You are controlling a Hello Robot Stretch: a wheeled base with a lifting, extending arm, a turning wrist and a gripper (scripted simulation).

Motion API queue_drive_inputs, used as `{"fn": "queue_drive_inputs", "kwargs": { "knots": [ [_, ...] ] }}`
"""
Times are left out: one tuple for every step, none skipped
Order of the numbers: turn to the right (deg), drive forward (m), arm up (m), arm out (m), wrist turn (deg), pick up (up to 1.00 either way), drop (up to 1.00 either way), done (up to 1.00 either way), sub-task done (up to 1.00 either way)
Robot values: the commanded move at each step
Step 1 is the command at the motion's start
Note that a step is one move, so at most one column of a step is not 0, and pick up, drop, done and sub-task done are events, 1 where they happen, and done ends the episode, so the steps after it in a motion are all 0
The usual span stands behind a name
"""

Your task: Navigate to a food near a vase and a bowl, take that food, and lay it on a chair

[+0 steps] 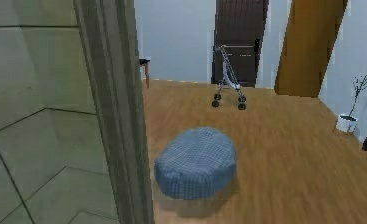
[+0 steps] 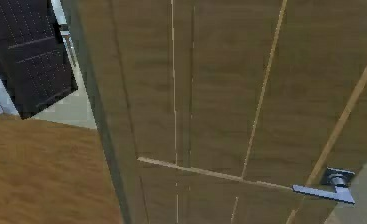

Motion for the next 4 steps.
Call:
{"fn": "queue_drive_inputs", "kwargs": {
  "knots": [
    [42.0,0.00,0.00,0.00,0.0,0.00,0.00,0.00,0.00],
    [0.0,0.90,0.00,0.00,0.0,0.00,0.00,0.00,0.00],
    [33.0,0.00,0.00,0.00,0.0,0.00,0.00,0.00,0.00],
    [0.0,1.00,0.00,0.00,0.0,0.00,0.00,0.00,0.00]
  ]
}}
